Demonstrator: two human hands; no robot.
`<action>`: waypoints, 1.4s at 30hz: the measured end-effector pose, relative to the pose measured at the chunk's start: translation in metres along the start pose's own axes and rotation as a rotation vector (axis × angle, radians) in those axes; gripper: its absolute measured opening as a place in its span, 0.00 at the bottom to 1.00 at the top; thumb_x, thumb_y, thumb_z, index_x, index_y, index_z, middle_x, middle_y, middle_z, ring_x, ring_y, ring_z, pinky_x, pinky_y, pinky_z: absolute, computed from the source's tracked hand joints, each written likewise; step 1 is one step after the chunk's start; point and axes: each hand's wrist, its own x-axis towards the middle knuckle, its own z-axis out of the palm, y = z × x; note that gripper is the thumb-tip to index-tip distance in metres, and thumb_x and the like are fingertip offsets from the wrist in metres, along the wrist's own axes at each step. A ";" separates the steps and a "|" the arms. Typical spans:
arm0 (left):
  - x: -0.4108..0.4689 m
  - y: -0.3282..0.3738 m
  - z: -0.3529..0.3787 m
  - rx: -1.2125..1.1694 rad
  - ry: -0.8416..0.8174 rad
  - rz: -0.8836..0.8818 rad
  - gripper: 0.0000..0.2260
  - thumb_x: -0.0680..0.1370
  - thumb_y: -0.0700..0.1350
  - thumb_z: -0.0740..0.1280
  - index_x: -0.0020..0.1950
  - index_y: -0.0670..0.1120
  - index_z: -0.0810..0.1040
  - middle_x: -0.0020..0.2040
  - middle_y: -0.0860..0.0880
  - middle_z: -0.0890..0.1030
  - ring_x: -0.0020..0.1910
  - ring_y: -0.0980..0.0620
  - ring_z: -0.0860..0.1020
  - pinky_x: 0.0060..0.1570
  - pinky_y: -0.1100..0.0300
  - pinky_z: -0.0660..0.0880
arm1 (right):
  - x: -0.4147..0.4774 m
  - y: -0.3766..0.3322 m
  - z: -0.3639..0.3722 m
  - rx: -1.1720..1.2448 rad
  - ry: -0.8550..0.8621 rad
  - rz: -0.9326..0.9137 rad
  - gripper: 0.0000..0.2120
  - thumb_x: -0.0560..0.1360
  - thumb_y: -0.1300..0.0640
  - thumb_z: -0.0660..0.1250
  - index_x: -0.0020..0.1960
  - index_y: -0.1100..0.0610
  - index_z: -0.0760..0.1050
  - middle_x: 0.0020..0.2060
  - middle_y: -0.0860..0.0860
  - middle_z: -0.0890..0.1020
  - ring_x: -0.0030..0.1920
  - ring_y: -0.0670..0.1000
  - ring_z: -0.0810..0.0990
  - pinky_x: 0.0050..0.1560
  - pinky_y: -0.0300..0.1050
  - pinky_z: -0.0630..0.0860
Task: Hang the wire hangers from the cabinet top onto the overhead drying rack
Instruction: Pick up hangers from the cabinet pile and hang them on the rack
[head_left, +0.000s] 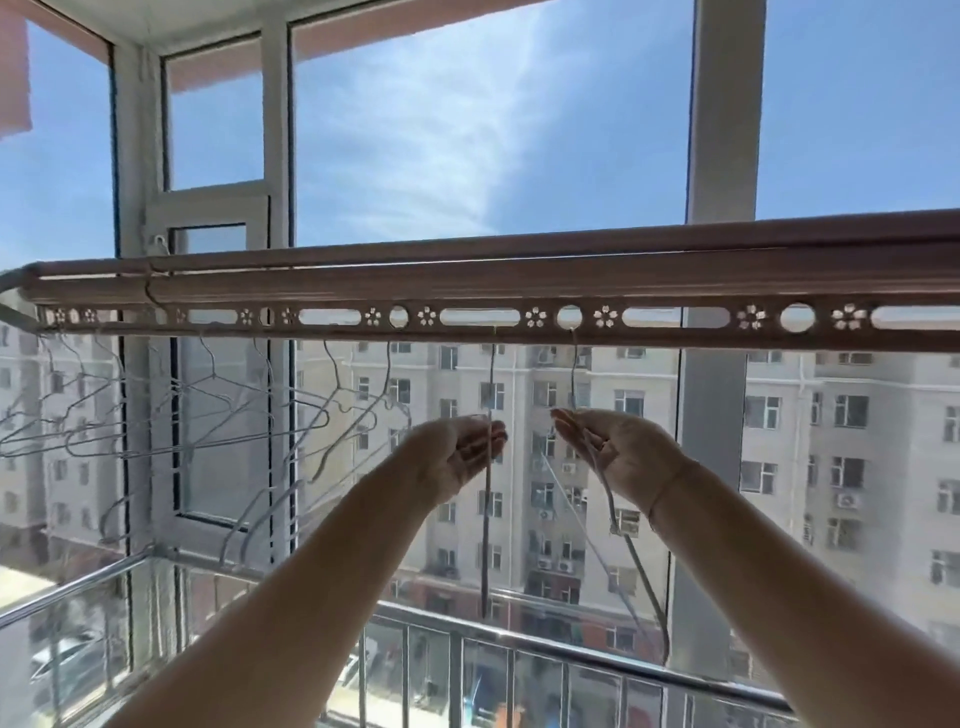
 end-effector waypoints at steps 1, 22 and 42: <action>-0.002 -0.005 -0.003 0.008 -0.004 -0.007 0.09 0.78 0.34 0.60 0.56 0.31 0.74 0.44 0.38 0.79 0.40 0.47 0.78 0.32 0.61 0.80 | -0.001 0.001 -0.002 -0.004 0.002 -0.008 0.05 0.76 0.72 0.58 0.45 0.72 0.72 0.29 0.61 0.82 0.28 0.53 0.83 0.37 0.43 0.81; -0.042 -0.233 -0.006 0.685 -0.317 -0.088 0.12 0.78 0.44 0.66 0.60 0.51 0.75 0.56 0.50 0.80 0.56 0.53 0.78 0.51 0.64 0.73 | -0.118 0.051 -0.206 -0.964 0.270 -0.197 0.25 0.72 0.55 0.69 0.67 0.54 0.67 0.58 0.51 0.74 0.60 0.49 0.73 0.56 0.38 0.73; -0.177 -0.463 0.352 0.657 -0.861 -0.063 0.16 0.73 0.42 0.72 0.59 0.52 0.76 0.56 0.50 0.80 0.56 0.51 0.77 0.51 0.65 0.77 | -0.446 -0.122 -0.492 -1.025 0.838 -0.204 0.29 0.70 0.61 0.72 0.67 0.52 0.66 0.61 0.53 0.71 0.63 0.52 0.70 0.58 0.43 0.69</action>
